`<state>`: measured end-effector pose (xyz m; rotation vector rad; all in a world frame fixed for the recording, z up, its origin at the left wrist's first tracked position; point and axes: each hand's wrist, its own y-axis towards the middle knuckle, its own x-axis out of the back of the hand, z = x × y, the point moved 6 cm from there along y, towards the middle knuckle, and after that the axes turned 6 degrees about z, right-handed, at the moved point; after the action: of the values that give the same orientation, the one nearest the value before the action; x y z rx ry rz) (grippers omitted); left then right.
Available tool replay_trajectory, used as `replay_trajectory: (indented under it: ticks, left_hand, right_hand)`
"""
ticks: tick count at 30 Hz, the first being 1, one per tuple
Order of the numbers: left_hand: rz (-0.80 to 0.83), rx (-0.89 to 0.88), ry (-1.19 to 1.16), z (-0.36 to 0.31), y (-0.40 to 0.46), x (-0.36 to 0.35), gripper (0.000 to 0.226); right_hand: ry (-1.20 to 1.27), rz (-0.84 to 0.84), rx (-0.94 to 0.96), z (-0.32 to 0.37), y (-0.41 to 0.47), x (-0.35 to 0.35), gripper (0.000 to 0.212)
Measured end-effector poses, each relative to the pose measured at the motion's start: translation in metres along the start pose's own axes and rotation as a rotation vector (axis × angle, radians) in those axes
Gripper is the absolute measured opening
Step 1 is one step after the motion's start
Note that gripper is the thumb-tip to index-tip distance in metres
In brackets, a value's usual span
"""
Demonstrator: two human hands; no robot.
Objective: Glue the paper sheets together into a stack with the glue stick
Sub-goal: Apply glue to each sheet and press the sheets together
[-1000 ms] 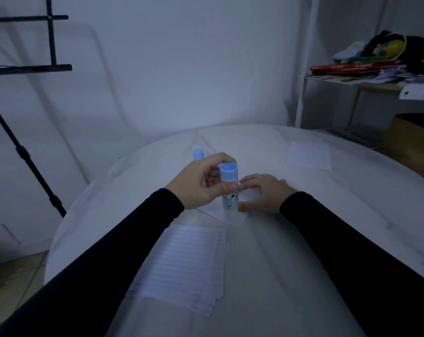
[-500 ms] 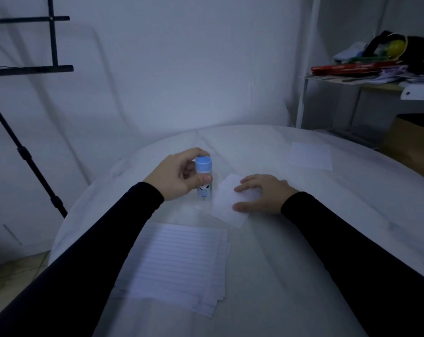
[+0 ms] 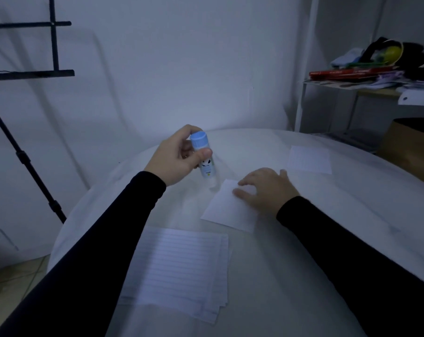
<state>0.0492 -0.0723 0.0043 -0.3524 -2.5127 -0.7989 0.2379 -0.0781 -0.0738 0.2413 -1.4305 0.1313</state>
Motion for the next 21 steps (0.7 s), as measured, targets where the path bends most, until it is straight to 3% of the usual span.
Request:
replay_trajectory:
  ticks: [3, 5, 9, 15, 19, 21]
  left_hand:
    - [-0.023, 0.009, 0.021, 0.002, 0.004, -0.001, 0.031]
    - [-0.029, 0.019, 0.044, 0.004, 0.004, 0.0, 0.031]
    - [-0.026, 0.038, 0.07, 0.006, 0.002, 0.002, 0.032]
    - [-0.049, 0.077, 0.071, 0.013, 0.002, 0.005, 0.034]
    - [-0.059, 0.095, 0.083, 0.017, 0.002, 0.006, 0.033]
    - [-0.054, 0.106, 0.086, 0.018, 0.001, 0.005, 0.033]
  right_hand:
    - [-0.077, 0.185, 0.041, 0.026, -0.005, -0.021, 0.066]
    - [-0.063, 0.258, 0.099, 0.028, -0.007, -0.025, 0.064]
    - [0.244, 0.413, 0.177, 0.009, -0.011, -0.017, 0.049]
    - [0.143, 0.176, 0.083, 0.013, -0.008, -0.007, 0.039]
    - [0.01, 0.216, 0.199, 0.045, -0.012, -0.024, 0.043]
    - [0.057, 0.252, 0.241, 0.042, -0.014, -0.024, 0.042]
